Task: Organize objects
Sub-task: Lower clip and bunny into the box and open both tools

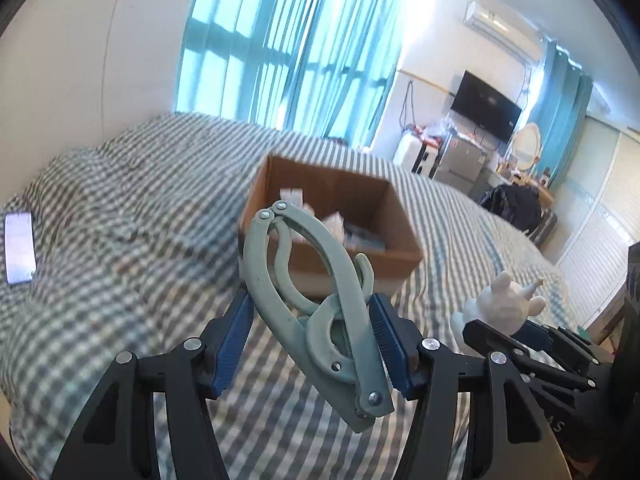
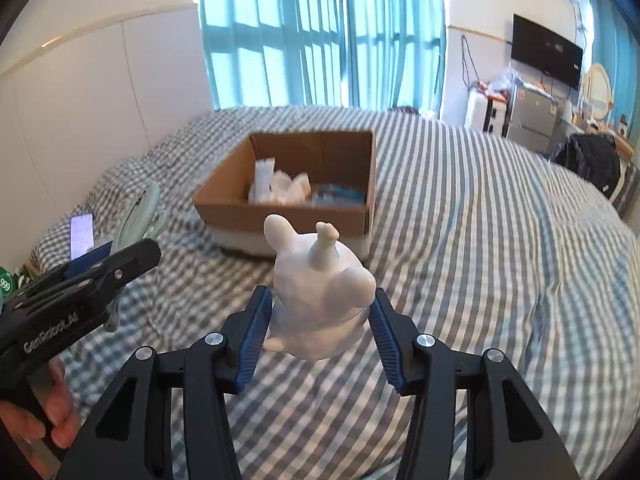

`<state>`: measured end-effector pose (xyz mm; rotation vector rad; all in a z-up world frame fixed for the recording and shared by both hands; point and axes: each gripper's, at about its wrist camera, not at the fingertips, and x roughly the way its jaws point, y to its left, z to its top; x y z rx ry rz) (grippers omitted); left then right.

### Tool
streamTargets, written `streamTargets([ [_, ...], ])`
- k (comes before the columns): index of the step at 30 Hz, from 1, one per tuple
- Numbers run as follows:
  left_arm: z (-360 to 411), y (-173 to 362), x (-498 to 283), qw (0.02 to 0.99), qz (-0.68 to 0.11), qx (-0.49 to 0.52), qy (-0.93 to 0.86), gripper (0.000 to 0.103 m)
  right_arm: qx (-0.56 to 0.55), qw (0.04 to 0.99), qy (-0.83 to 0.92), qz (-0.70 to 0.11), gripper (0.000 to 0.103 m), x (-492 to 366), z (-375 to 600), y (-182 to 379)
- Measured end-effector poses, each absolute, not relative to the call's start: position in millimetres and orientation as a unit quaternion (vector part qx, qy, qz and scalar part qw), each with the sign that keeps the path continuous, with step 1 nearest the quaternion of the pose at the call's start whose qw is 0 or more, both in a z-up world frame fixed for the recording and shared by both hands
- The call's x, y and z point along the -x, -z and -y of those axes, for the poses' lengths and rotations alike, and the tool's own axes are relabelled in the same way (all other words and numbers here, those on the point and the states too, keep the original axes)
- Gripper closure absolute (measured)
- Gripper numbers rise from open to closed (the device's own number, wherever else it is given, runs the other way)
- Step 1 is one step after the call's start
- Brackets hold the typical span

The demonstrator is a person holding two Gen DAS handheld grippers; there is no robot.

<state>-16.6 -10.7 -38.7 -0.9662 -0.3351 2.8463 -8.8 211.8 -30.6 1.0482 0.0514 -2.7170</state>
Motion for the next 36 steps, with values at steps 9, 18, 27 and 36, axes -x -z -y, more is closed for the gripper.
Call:
streamTargets([
  [9, 13, 3, 69, 0.068, 0.083, 0.286, -0.952, 0.042, -0.317, 0.123, 0.94, -0.03, 0.053, 53, -204, -22],
  [18, 9, -7, 145, 0.067, 0.05, 0.279, -0.957, 0.042, -0.299, 0.134, 0.944, -0.028, 0.053, 125, -195, -43],
  [27, -1, -7, 219, 0.088, 0.025, 0.289, -0.953, 0.042, -0.292, 0.144, 0.945, -0.036, 0.053, 207, -185, -51],
  [36, -9, 47, 265, 0.131, -0.017, 0.356, -0.925, 0.042, -0.326, 0.157, 0.932, -0.034, 0.053, 269, -181, -6],
])
